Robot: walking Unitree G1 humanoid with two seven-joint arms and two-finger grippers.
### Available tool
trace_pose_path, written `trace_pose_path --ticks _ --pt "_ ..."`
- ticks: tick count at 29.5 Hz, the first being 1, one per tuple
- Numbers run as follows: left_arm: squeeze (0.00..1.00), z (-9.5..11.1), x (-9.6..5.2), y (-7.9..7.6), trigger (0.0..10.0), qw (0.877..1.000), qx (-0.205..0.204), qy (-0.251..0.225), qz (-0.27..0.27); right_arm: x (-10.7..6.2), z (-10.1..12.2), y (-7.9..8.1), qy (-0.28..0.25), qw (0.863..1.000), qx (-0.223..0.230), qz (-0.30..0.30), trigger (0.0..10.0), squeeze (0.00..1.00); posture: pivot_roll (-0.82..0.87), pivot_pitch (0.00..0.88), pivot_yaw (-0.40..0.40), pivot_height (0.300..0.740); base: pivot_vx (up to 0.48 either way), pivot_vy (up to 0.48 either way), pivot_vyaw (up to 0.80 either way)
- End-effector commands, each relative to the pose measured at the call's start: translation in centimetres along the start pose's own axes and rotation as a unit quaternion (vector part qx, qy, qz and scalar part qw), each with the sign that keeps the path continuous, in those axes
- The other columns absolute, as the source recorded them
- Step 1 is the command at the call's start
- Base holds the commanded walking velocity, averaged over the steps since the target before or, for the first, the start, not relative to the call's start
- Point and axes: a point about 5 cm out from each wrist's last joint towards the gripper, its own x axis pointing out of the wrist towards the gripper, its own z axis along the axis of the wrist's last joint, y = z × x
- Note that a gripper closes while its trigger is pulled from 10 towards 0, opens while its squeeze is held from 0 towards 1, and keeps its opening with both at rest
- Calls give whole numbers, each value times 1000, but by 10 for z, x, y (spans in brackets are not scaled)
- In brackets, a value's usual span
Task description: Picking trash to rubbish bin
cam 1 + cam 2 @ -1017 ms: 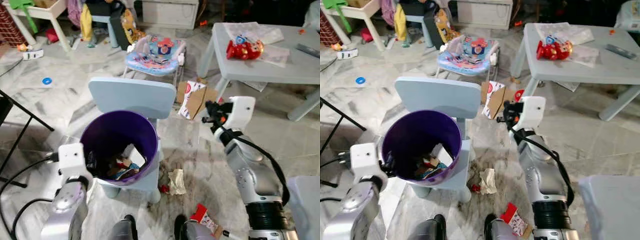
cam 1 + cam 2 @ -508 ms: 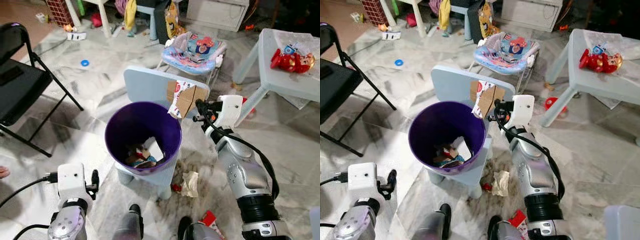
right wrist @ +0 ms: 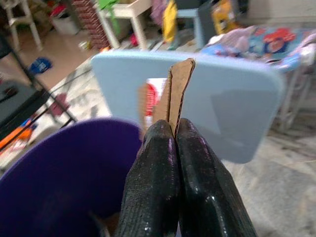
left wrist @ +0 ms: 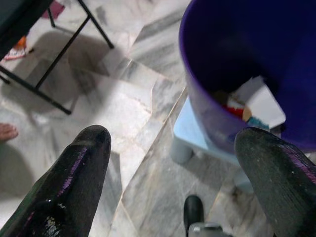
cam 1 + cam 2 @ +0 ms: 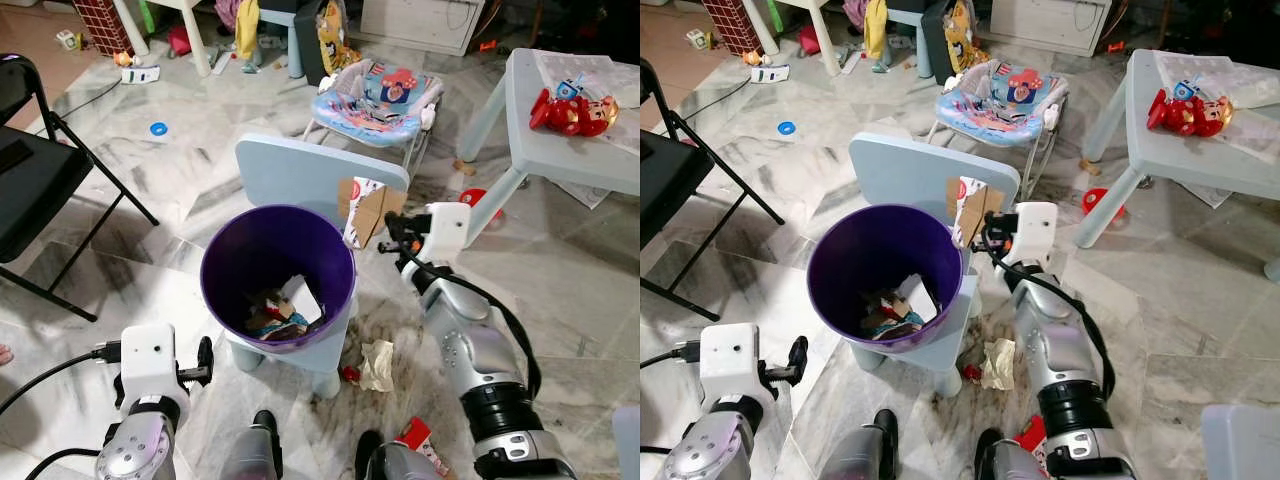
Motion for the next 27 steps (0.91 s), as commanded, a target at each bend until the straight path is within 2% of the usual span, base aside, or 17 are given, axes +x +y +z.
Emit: trace_pose_path --ticks 1,6,9,10,13,17,18,19,21,22,27 --pt "827 -3 -3 1 10000 1000 5 9 -4 -2 -6 2 14 1000 0 16 0 0 262 250 -41 740 0 0 0" --pt "808 -1 -1 2 10000 1000 4 8 -4 -5 -1 -3 -1 1000 9 9 0 0 259 247 -36 740 0 0 0" --pt "796 0 -1 0 10000 1000 8 9 -11 -6 -3 -1 8 999 12 33 0 0 257 245 -31 740 0 0 0" --pt "792 -1 -1 0 10000 1000 8 10 -13 -9 -12 5 34 997 10 70 0 0 256 245 -30 740 0 0 0" --pt "761 0 0 -1 10000 1000 8 11 -17 -16 -24 13 63 992 3 106 0 0 256 245 -27 740 0 0 0" --pt "694 0 0 -2 10000 1000 6 14 -21 -21 -31 21 74 988 -7 133 0 0 256 245 -27 740 0 0 0" --pt "675 -1 -1 -3 10000 1000 3 17 -25 -22 -33 23 77 987 -21 139 3529 0 256 245 -27 740 0 0 0" --pt "667 -1 -2 -4 10000 999 2 19 -28 -23 -35 24 78 987 -29 139 4078 0 256 245 -27 740 0 0 0" --pt "655 -2 -4 -5 10000 999 -1 22 -31 -23 -35 27 77 987 -28 141 9294 0 257 250 -25 740 0 0 0" --pt "655 -3 -4 -5 10000 999 -1 23 -32 -23 -36 27 75 987 -30 138 9843 1000 257 250 -25 740 0 0 0" --pt "576 -4 -5 -4 10000 999 -2 28 -32 -23 -33 29 61 988 -27 136 10000 1000 257 253 -28 740 0 0 0"
